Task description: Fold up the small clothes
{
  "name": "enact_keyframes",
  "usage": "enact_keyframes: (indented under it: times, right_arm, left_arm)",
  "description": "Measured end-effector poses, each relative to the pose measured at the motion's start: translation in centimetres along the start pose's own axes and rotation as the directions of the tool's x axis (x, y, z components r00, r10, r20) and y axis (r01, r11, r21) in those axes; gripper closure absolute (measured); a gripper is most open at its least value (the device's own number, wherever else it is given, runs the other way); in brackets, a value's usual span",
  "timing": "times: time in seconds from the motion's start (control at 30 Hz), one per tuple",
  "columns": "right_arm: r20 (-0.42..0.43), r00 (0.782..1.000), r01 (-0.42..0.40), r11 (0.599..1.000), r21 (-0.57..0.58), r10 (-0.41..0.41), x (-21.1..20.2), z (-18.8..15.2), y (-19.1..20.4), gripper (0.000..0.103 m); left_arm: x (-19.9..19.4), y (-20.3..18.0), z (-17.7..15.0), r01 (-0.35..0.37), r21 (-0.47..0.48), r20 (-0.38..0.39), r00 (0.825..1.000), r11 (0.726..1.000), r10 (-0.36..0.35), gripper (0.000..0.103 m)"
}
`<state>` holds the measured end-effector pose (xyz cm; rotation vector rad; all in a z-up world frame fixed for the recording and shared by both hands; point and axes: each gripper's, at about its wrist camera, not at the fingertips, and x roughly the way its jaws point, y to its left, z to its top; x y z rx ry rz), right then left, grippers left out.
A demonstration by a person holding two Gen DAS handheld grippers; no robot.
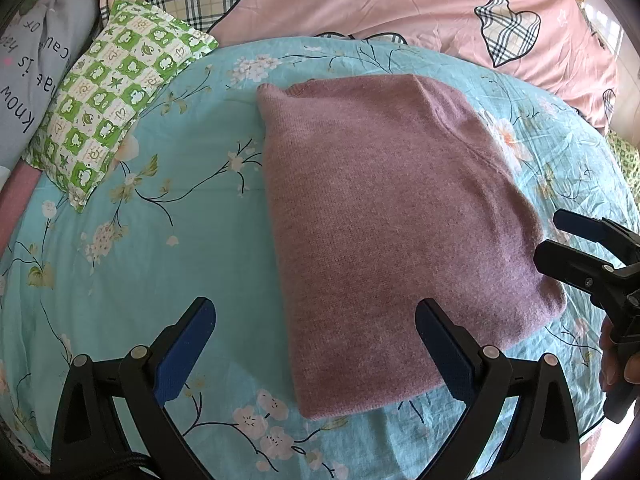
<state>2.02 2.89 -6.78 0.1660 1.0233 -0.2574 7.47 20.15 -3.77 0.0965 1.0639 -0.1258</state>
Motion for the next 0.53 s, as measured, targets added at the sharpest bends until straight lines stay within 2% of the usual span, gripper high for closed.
enact_keyframes:
  times: [0.27,0.53]
  right_arm:
    - [0.001,1.000,0.002,1.000,0.002,-0.002,0.11,0.11,0.04,0.001]
    - [0.001,1.000,0.003,1.000,0.004,-0.003,0.19,0.21,-0.05,0.001]
  left_arm:
    - [-0.44,0.10,-0.02,-0.012,-0.003,0.021,1.000,1.000,0.012,0.004]
    - [-0.27,0.79,-0.02,0.002,-0.038,-0.003,1.000,0.999,-0.002,0.004]
